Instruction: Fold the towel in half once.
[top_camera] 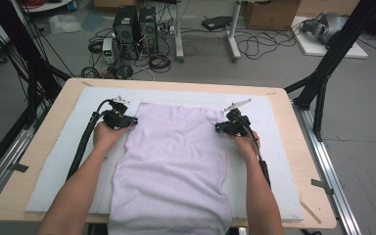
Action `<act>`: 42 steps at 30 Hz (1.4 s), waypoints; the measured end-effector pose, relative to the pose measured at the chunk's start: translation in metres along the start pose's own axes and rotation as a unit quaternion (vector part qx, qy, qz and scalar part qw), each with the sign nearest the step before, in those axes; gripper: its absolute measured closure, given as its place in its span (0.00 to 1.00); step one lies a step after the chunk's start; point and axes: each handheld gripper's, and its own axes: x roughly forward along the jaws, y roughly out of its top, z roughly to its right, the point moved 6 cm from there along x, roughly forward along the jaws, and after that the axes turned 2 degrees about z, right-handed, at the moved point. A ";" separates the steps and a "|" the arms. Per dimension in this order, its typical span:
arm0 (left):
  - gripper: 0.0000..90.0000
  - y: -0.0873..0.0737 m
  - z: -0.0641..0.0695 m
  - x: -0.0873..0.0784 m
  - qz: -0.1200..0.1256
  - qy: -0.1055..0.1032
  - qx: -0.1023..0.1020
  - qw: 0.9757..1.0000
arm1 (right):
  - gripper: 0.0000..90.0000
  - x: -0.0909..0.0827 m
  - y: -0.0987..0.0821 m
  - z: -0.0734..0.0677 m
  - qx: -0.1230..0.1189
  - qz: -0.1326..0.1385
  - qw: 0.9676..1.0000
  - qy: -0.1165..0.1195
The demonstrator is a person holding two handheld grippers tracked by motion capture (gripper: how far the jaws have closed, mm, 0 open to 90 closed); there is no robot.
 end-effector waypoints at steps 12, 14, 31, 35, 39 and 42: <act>0.98 0.019 0.008 -0.053 0.051 -0.023 0.036 0.998 | 0.97 -0.051 0.019 -0.012 -0.016 0.064 0.997 0.035; 0.98 0.020 0.012 -0.066 0.061 -0.029 0.043 0.997 | 0.97 -0.062 0.019 -0.019 -0.023 0.066 0.997 0.044; 0.82 -0.088 0.066 -0.126 0.055 -0.110 0.066 0.990 | 0.83 -0.100 -0.052 -0.104 -0.081 0.038 0.991 0.098; 0.60 -0.077 0.054 -0.117 0.043 -0.102 0.047 0.993 | 0.70 -0.096 -0.039 -0.091 -0.046 0.063 0.993 0.093; 0.57 -0.058 0.050 -0.104 0.052 -0.087 0.044 0.994 | 0.62 -0.078 -0.028 -0.077 -0.043 0.046 0.996 0.065; 0.57 -0.045 0.044 -0.087 0.051 -0.071 0.028 0.996 | 0.57 -0.060 -0.027 -0.066 -0.037 0.021 0.998 0.046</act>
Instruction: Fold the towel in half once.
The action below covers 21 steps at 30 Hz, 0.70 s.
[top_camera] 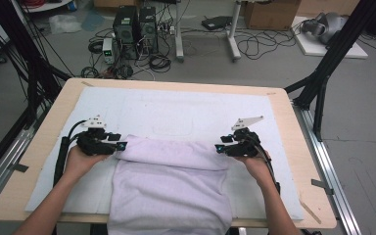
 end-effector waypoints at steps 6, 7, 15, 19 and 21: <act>0.54 -0.005 -0.021 0.032 -0.037 0.038 -0.035 0.998 | 0.64 0.024 -0.013 0.007 0.010 -0.049 0.999 0.003; 0.59 -0.007 -0.022 0.035 -0.045 0.034 -0.031 0.998 | 0.71 0.025 -0.013 0.007 0.012 -0.044 0.999 0.003; 0.97 -0.002 -0.018 0.027 -0.031 0.035 -0.002 0.999 | 0.92 0.018 -0.006 0.001 -0.013 -0.033 0.999 0.016; 0.98 0.008 -0.017 0.008 0.006 0.028 -0.006 1.000 | 0.93 0.003 0.002 -0.004 -0.020 -0.005 1.000 0.015; 0.98 0.012 -0.010 -0.007 0.024 0.018 -0.002 1.000 | 0.94 -0.009 0.007 -0.009 -0.026 0.013 0.999 0.017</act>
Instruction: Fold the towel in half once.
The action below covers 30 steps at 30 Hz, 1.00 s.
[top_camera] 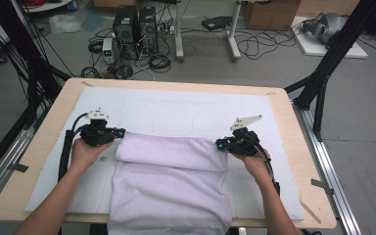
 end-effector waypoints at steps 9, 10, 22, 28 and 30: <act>0.99 -0.019 0.061 -0.072 0.051 -0.054 0.060 0.995 | 0.94 -0.054 -0.001 -0.061 -0.038 0.061 0.997 0.040; 0.99 -0.028 0.068 -0.078 0.048 -0.062 0.066 0.995 | 0.94 -0.058 -0.008 -0.072 -0.043 0.060 0.996 0.046; 0.61 -0.024 0.055 -0.035 -0.007 -0.052 0.057 0.997 | 0.79 -0.051 -0.024 -0.079 -0.039 0.036 0.995 0.081; 0.54 -0.016 0.045 0.006 -0.059 -0.055 0.032 0.996 | 0.73 -0.024 -0.020 -0.048 -0.019 0.017 0.998 0.056; 0.58 -0.019 0.044 0.013 -0.077 -0.055 0.034 0.995 | 0.72 -0.019 -0.019 -0.043 -0.021 0.014 0.998 0.049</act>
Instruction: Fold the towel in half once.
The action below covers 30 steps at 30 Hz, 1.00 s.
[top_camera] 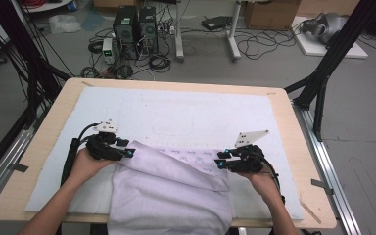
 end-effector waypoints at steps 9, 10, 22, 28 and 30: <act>0.95 -0.005 0.003 0.005 -0.026 -0.013 0.015 0.999 | 0.70 0.010 0.000 0.006 0.002 -0.008 1.000 -0.006; 0.95 -0.004 0.005 0.003 -0.019 -0.012 0.020 1.000 | 0.70 0.010 0.000 0.006 0.003 -0.009 1.000 -0.005; 0.80 -0.042 0.065 -0.069 0.036 -0.067 0.078 0.994 | 0.69 0.001 -0.003 0.008 0.002 -0.008 1.000 -0.019; 0.63 -0.033 0.041 -0.072 0.050 -0.037 0.058 0.996 | 0.66 0.007 -0.008 0.023 0.016 -0.022 0.999 -0.041; 0.63 -0.025 0.026 -0.064 0.053 -0.020 0.040 0.998 | 0.63 0.010 -0.010 0.029 0.022 -0.025 0.998 -0.048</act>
